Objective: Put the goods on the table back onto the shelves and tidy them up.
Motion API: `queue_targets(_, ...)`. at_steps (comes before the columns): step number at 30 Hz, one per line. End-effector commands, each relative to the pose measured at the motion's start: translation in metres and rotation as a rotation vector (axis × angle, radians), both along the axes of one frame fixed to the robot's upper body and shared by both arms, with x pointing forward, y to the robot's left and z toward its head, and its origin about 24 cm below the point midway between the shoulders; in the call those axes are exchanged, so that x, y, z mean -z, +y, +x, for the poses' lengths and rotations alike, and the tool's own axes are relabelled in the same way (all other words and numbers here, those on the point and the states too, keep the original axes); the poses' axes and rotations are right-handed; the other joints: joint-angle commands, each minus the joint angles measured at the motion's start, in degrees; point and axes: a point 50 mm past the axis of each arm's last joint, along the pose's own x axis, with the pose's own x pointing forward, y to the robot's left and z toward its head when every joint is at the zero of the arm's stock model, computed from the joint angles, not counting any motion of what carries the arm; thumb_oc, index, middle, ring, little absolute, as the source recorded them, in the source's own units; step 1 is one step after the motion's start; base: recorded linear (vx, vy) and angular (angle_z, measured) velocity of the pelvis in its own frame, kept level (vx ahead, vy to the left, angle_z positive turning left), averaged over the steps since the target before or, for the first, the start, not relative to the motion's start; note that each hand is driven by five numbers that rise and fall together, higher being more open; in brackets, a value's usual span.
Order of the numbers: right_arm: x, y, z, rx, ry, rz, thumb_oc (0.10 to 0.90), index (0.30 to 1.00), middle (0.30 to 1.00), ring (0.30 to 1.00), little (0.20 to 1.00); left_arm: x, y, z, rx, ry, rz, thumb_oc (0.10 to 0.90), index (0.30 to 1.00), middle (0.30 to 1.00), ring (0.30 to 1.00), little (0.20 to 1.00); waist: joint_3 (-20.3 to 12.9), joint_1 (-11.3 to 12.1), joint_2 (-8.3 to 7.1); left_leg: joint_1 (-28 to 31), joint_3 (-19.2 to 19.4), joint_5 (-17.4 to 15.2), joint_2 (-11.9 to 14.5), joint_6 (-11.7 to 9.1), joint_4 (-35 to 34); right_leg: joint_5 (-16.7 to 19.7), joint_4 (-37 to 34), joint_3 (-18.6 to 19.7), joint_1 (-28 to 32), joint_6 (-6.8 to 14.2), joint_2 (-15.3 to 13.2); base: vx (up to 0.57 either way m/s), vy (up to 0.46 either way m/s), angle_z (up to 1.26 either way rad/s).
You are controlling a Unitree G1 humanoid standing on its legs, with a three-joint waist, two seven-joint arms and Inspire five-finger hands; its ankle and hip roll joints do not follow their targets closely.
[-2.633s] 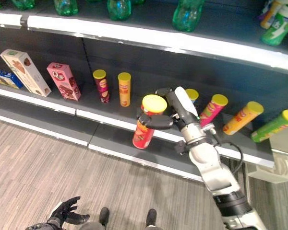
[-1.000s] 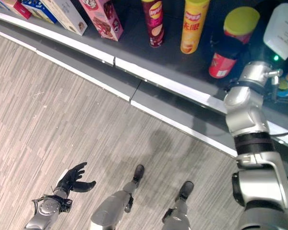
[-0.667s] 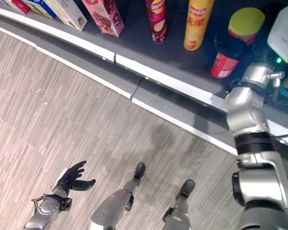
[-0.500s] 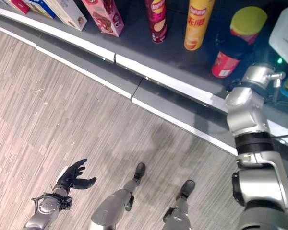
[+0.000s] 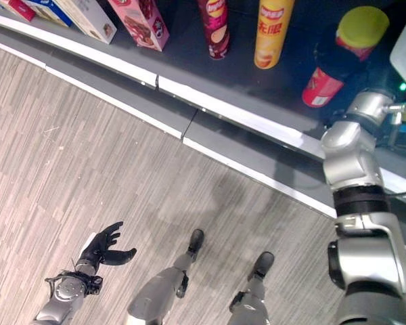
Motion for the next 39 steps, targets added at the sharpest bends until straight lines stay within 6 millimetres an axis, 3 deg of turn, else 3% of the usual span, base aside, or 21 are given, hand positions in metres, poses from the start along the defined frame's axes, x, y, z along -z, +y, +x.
queue_targets(1,-0.066,-0.007,-0.027,0.065,-0.218,-0.148,0.4,0.3,0.3,0.3,0.3,-0.01,0.022,-0.004,0.019,-0.034,0.113,0.8,0.9,0.9,0.9,0.9,-2.49,0.8,-2.41,-2.58,-0.79,-1.13,1.52,-3.26,0.09,-1.98,1.15,1.65,2.54,6.76,-6.49,0.0,0.0,0.0)
queue_targets(5,-0.066,-0.007,-0.026,0.069,-0.214,-0.143,0.4,0.3,0.3,0.3,0.3,-0.01,0.023,-0.003,0.016,-0.036,0.113,0.8,0.9,0.9,0.9,0.9,-2.49,0.74,-2.6,-2.51,-0.72,-1.18,1.54,-3.29,0.09,-1.93,1.08,1.65,2.59,6.8,-6.45,0.0,0.0,0.0)
queue_targets(6,-0.066,-0.006,-0.026,0.066,-0.214,-0.147,0.493,0.439,0.439,0.439,0.439,-0.01,0.022,-0.003,0.017,-0.036,0.113,0.8,0.9,0.9,0.9,0.9,-2.52,0.64,-2.7,-2.5,-0.76,-1.24,1.6,-3.31,0.09,-1.95,1.1,1.61,2.57,6.8,-6.43,0.0,0.0,0.0)
queue_targets(7,-0.065,-0.006,-0.025,0.066,-0.205,-0.151,0.8,0.9,0.9,0.9,0.9,-0.01,0.023,-0.003,0.015,-0.035,0.118,0.8,0.9,0.9,0.9,0.9,-2.55,0.58,-2.84,-2.38,-0.72,-1.27,1.66,-3.28,0.09,-2.04,1.13,1.67,2.62,6.74,-6.38,0.0,0.0,0.0)
queue_targets(15,-0.059,0.0,-0.024,0.023,-0.222,-0.128,0.8,0.9,0.9,0.9,0.9,-0.009,0.024,-0.003,0.004,-0.027,0.122,0.8,0.9,0.9,0.9,0.9,-2.67,0.28,-3.53,-1.84,-0.65,-1.42,1.84,-3.29,0.09,-2.14,1.1,1.64,3.17,6.72,-6.24,0.0,-0.002,0.02)
queue_targets(21,-0.049,0.019,-0.044,-0.112,-0.38,-0.093,0.8,0.9,0.9,0.9,0.9,-0.003,0.031,-0.007,-0.022,0.018,0.14,0.8,0.9,0.9,0.9,0.9,-3.57,-0.97,-4.94,-0.59,-0.39,-1.87,2.33,-3.2,0.09,-2.37,0.75,1.38,4.52,6.7,-5.76,0.0,0.0,0.0)
queue_targets(23,-0.021,0.042,-0.054,-0.322,-0.434,0.019,0.8,0.9,0.9,0.9,0.9,0.005,0.038,-0.013,-0.054,0.075,0.163,0.8,0.9,0.9,0.9,0.9,-4.32,-2.76,-6.44,0.71,0.47,-2.31,3.12,-3.17,0.09,-2.44,0.59,1.69,5.32,6.46,-5.14,0.04,-0.057,-0.02)
queue_targets(25,0.014,0.063,-0.06,-0.527,-0.363,0.119,0.8,0.9,0.9,0.9,0.9,0.012,0.049,-0.022,-0.073,0.139,0.196,0.8,0.9,0.9,0.9,0.9,-5.12,-4.65,-8.5,2.37,1.87,-2.84,4.09,-3.17,0.09,-2.35,0.47,2.37,5.96,6.3,-4.51,0.05,-0.04,-0.06)
queue_targets(26,0.016,0.063,-0.061,-0.529,-0.36,0.124,0.8,0.9,0.9,0.9,0.9,0.012,0.05,-0.023,-0.073,0.142,0.2,0.8,0.9,0.9,0.9,0.9,-5.2,-4.58,-8.71,2.51,1.96,-2.88,4.1,-3.18,0.09,-2.38,0.47,2.46,6.05,6.3,-4.51,0.04,-0.01,-0.07)
queue_targets(27,0.045,0.073,-0.064,-0.687,-0.267,0.229,0.8,0.9,0.9,0.9,0.9,0.014,0.056,-0.027,-0.097,0.165,0.203,0.8,0.9,0.9,0.9,0.9,-5.77,-6.29,-10.17,3.97,3.44,-3.32,4.85,-3.2,0.09,-2.29,0.47,3.19,6.27,6.17,-4.03,0.04,-0.006,-0.16)
queue_targets(28,0.046,0.073,-0.065,-0.69,-0.264,0.233,0.8,0.9,0.9,0.9,0.9,0.014,0.057,-0.028,-0.097,0.168,0.205,0.8,0.9,0.9,0.9,0.9,-5.84,-6.19,-10.31,4.12,3.55,-3.37,4.86,-3.21,0.09,-2.32,0.47,3.29,6.36,6.17,-4.03,0.04,-0.01,-0.31)
queue_targets(29,0.063,0.078,-0.068,-0.778,-0.209,0.305,0.8,0.9,0.9,0.9,0.9,0.015,0.06,-0.031,-0.112,0.175,0.202,0.8,0.9,0.9,0.9,0.9,-6.19,-7.06,-11.13,5.03,4.37,-3.56,5.23,-3.24,0.09,-2.23,0.47,3.81,6.55,6.1,-3.74,0.06,-0.015,-0.42)
queue_targets(30,0.094,0.082,-0.076,-0.885,-0.076,0.402,0.8,0.9,0.9,0.9,0.9,0.017,0.066,-0.035,-0.139,0.196,0.203,0.8,0.9,0.9,0.9,0.9,-6.85,-9.07,-12.51,7.15,6.19,-4.28,6.19,-3.42,0.09,-2.37,0.47,4.9,7.14,6.06,-2.97,0.06,0.0,-0.46)
queue_targets(31,0.108,0.083,-0.081,-0.937,-0.022,0.454,0.8,0.9,0.9,0.9,0.9,0.018,0.068,-0.037,-0.151,0.207,0.201,0.8,0.9,0.9,0.9,0.9,-7.49,-9.86,-13.07,7.78,6.92,-4.22,6.39,-3.47,0.09,-2.14,0.47,5.46,7.1,6.01,-2.82,0.08,0.004,-0.57)
queue_targets(32,0.135,0.083,-0.092,-1.0,0.105,0.543,0.8,0.9,0.9,0.9,0.9,0.019,0.071,-0.04,-0.156,0.216,0.207,0.8,0.9,0.9,0.9,0.9,-8.75,-11.52,-14.07,9.47,8.5,-4.6,7.09,-3.79,0.09,-2.06,0.47,6.34,7.6,6.03,-2.36,0.04,0.012,-0.66)
queue_targets(33,0.136,0.083,-0.092,-1.001,0.107,0.545,0.8,0.9,0.9,0.9,0.9,0.019,0.071,-0.04,-0.155,0.217,0.208,0.8,0.9,0.9,0.9,0.9,-8.79,-11.4,-14.08,9.6,8.61,-4.66,7.12,-3.8,0.09,-2.08,0.47,6.44,7.65,6.03,-2.35,0.05,0.01,-0.62)
queue_targets(38,0.196,0.081,-0.124,-1.11,0.377,0.796,0.8,0.9,0.9,0.9,0.9,0.021,0.069,-0.044,-0.135,0.217,0.197,0.8,0.9,0.9,0.9,0.9,-11.98,-14.62,-15.55,14.42,12.46,-5.77,8.61,-4.41,0.09,-1.93,0.47,8.93,9.38,5.83,-1.43,0.05,0.015,-0.42)
queue_targets(39,0.196,0.081,-0.124,-1.11,0.378,0.796,0.8,0.9,0.9,0.9,0.9,0.021,0.069,-0.044,-0.135,0.218,0.197,0.8,0.9,0.9,0.9,0.9,-11.99,-14.57,-15.54,14.48,12.51,-5.79,8.62,-4.42,0.09,-1.94,0.47,8.97,9.41,5.83,-1.42,0.03,0.003,-0.55)
